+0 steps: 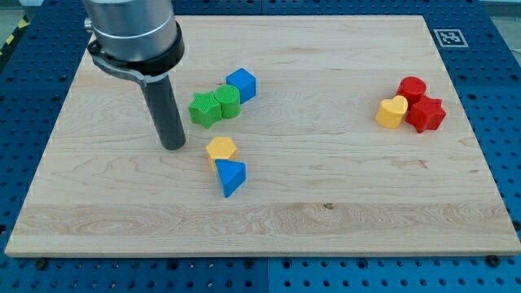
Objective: Push the yellow hexagon close to the red circle
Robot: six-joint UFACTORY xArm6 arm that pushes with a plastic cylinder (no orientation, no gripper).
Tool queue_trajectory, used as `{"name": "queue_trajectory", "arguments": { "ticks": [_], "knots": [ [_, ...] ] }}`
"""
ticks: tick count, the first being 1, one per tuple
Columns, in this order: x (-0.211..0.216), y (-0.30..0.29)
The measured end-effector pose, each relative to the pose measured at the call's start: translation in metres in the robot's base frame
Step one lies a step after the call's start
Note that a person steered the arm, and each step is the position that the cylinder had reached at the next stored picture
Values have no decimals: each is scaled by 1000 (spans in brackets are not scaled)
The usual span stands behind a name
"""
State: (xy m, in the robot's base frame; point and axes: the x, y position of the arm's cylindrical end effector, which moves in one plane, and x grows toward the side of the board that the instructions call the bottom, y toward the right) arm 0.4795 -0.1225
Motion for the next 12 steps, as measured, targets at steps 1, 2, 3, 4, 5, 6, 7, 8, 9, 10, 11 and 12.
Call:
{"name": "queue_trajectory", "arguments": {
  "ticks": [1, 2, 3, 4, 5, 6, 7, 8, 9, 10, 11, 12],
  "knots": [
    [19, 19],
    [23, 47],
    [23, 76],
    [26, 94],
    [41, 120],
    [43, 139],
    [43, 146],
    [47, 152],
    [57, 165],
    [61, 181],
    [61, 183],
    [61, 185]
  ]
}}
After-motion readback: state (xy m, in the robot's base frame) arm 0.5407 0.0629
